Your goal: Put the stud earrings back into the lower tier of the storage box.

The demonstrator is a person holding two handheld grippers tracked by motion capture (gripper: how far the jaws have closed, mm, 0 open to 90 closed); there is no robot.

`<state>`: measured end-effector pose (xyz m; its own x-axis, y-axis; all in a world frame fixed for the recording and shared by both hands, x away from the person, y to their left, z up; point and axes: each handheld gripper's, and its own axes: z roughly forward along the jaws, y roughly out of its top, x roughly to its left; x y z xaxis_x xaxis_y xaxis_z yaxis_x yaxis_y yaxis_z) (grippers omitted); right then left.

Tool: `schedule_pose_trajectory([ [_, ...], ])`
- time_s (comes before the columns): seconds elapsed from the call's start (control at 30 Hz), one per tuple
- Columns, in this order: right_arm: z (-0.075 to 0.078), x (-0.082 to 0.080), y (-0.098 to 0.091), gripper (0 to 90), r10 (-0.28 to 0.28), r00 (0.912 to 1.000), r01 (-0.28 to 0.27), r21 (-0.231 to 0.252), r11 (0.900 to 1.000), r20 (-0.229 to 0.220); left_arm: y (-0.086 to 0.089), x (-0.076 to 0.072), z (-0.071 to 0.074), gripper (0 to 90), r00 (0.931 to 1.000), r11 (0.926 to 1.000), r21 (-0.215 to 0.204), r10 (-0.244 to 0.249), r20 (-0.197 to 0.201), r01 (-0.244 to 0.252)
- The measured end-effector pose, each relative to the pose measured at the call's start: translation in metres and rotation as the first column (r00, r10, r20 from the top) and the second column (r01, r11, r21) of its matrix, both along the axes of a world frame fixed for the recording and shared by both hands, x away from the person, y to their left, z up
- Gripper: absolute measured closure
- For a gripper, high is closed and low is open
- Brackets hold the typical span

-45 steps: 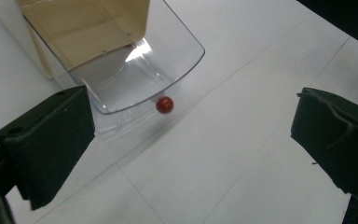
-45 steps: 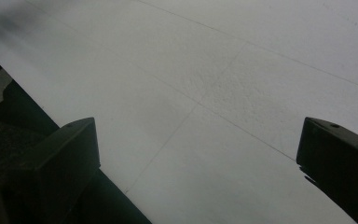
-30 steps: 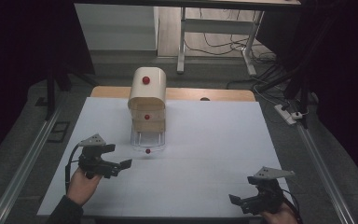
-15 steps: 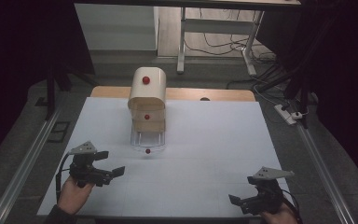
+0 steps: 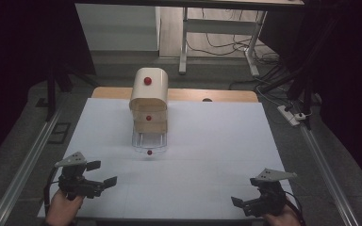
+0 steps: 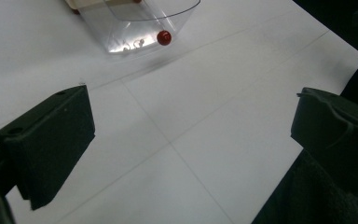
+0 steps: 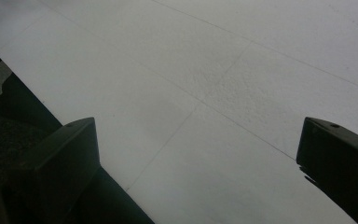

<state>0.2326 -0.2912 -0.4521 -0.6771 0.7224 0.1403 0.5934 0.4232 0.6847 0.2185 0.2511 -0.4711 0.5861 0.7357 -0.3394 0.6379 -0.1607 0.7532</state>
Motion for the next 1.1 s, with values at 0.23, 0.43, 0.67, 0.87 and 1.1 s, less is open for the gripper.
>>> schedule_pose_trajectory([
  [0.23,0.0,0.0,0.001,0.0,0.002,1.0,-0.002,-0.005,1.0,0.001,0.01,-0.014,-0.001,0.0,0.9998,0.9998,0.0,0.018,0.002,-0.018],
  [0.43,0.0,0.0,0.001,0.0,0.008,1.0,-0.008,-0.013,0.9999,0.0,0.015,-0.022,-0.002,0.0,0.9995,0.9995,0.004,0.031,-0.004,-0.031],
  [0.67,0.0,0.0,0.002,0.0,0.009,1.0,-0.009,-0.014,0.9999,0.001,0.021,-0.031,-0.002,0.0,0.9988,0.9986,0.021,0.049,-0.001,-0.049],
  [0.87,0.0,0.0,0.001,0.0,0.006,1.0,-0.006,-0.016,0.9999,0.001,0.027,-0.039,-0.004,0.0,0.9977,0.997,0.036,0.068,-0.001,-0.068],
  [1.1,0.0,0.0,0.001,0.0,0.005,1.0,-0.005,-0.017,0.9998,0.001,0.035,-0.047,-0.003,0.0,0.9945,0.9943,0.023,0.104,0.007,-0.104],
])
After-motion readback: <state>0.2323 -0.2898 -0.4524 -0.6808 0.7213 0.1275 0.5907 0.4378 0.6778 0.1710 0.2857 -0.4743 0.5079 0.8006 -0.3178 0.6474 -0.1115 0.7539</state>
